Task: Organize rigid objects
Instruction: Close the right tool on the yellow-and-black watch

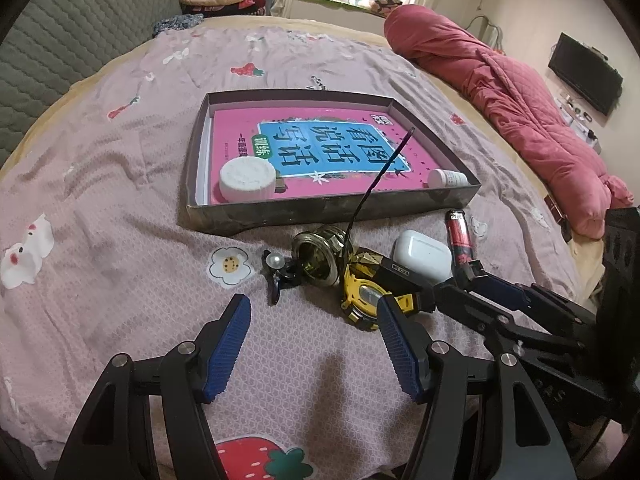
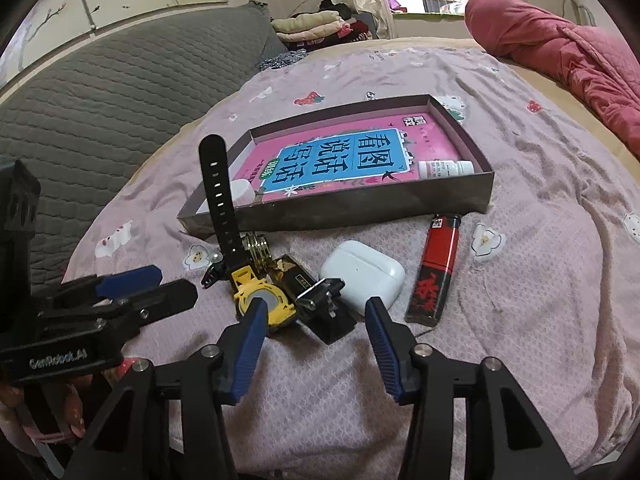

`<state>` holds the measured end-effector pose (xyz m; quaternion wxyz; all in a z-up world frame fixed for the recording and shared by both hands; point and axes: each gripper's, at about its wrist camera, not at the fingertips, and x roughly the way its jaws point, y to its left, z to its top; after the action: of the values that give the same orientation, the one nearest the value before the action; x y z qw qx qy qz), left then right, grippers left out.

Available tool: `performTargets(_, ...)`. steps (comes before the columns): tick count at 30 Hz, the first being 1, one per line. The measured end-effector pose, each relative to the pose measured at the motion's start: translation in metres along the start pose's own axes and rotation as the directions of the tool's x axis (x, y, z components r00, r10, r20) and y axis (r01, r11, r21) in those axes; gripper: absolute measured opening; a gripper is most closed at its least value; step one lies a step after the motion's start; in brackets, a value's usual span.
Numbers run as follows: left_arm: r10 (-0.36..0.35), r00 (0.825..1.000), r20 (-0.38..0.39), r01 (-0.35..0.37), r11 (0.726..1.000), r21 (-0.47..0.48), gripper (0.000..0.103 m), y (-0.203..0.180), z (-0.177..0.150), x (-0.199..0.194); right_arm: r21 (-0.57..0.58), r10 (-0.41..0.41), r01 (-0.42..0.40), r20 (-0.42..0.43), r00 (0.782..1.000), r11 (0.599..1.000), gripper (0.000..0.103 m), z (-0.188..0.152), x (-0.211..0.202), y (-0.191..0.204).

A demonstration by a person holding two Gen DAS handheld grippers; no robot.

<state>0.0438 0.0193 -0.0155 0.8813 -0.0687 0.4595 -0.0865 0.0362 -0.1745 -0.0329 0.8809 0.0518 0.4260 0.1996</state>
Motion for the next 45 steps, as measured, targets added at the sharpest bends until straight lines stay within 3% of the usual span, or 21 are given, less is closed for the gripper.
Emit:
performTargets(7,0.001,1.000,-0.006,-0.001,1.000,-0.008,0.067,0.002,-0.001,0.004,0.028,-0.004,0.004,-0.008,1.000,1.000,0.025,0.003,0.008,-0.002)
performTargets(21,-0.010,1.000,-0.011,0.010,1.000,-0.030,0.067,0.004,0.008,0.021,-0.071,-0.023,0.024,0.020,1.000,0.997,0.018,0.009,0.004,0.007)
performTargets(27,-0.021,1.000,-0.017,0.021,0.999,-0.038,0.067,0.004,0.012,0.028,-0.024,0.030,-0.029,0.030,0.999,0.999,0.016,0.012,-0.003,-0.003)
performTargets(32,-0.042,0.999,-0.021,0.041,0.998,-0.051,0.067,0.003,0.015,0.035,-0.031,0.010,-0.008,0.068,0.998,0.999,0.015,0.017,-0.014,-0.008)
performTargets(40,-0.111,0.993,-0.031,0.108,0.991,-0.078,0.067,-0.001,0.021,0.046,-0.030,-0.034,0.037,0.102,0.994,0.999,0.014,0.025,-0.026,-0.021)
performTargets(45,-0.227,0.974,-0.021,0.225,0.971,-0.086,0.067,-0.002,0.018,0.040,0.008,-0.044,0.043,0.106,0.993,0.999,0.014,0.027,-0.029,-0.035)
